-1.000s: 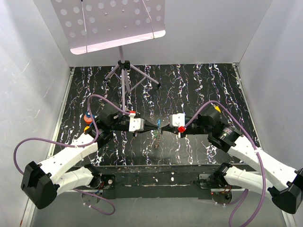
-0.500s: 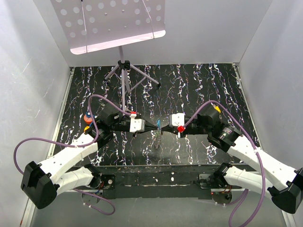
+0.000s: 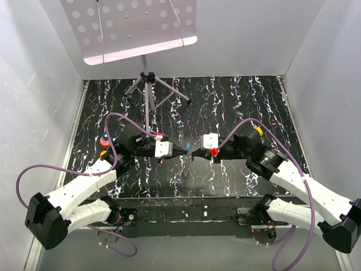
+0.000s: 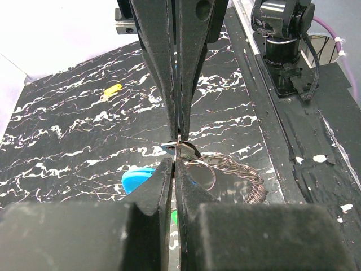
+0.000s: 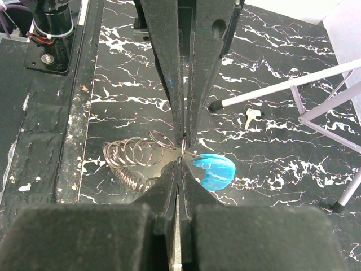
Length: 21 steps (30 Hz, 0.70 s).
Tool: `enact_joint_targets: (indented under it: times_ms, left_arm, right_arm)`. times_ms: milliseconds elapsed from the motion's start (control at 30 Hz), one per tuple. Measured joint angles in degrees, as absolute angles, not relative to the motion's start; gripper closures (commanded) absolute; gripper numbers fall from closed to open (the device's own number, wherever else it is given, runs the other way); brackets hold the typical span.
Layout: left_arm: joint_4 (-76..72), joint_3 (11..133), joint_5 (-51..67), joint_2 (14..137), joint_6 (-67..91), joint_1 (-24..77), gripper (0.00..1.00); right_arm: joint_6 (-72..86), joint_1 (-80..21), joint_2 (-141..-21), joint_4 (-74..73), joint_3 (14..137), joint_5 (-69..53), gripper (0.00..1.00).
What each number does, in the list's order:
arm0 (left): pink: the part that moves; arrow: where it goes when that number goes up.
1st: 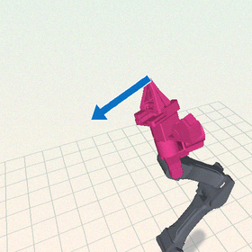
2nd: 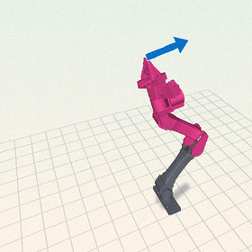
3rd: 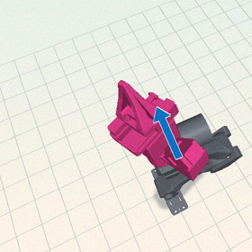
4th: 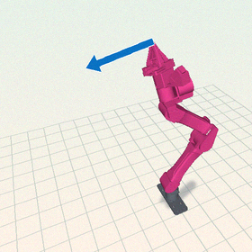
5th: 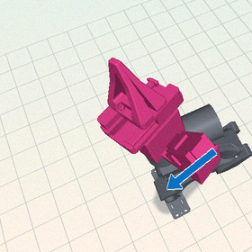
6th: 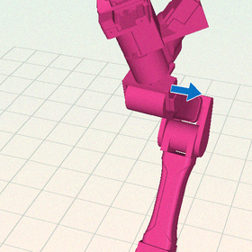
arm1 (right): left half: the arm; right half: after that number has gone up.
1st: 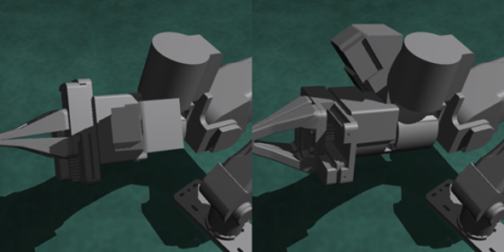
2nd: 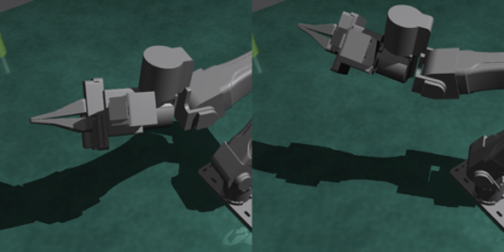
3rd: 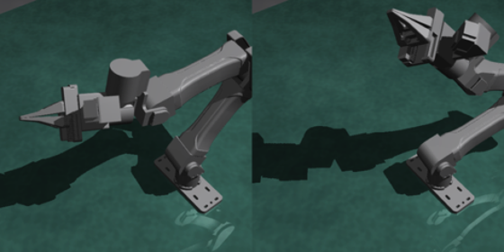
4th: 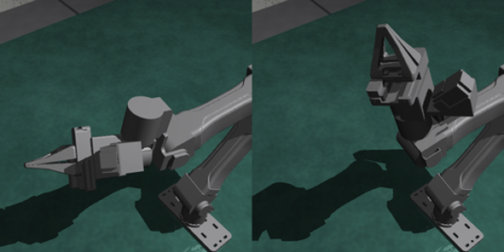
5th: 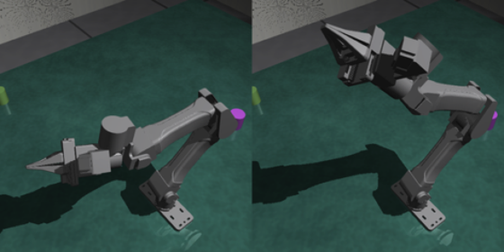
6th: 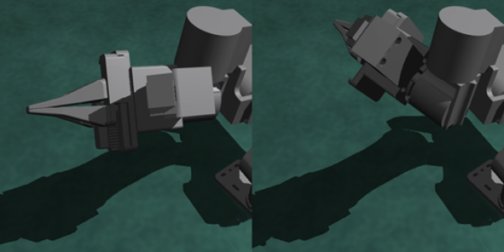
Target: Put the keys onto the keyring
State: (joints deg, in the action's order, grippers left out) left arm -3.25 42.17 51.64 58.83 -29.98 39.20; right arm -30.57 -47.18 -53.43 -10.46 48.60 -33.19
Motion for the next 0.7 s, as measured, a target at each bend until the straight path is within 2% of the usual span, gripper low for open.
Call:
enact_joint_targets:
  times_ms: [700]
  left_arm:
    - [-3.46,42.17,51.29,58.83,-29.15,39.18,1.00]
  right_arm:
    - [-30.30,-46.98,-54.87,-12.05,50.37,-33.65,0.99]
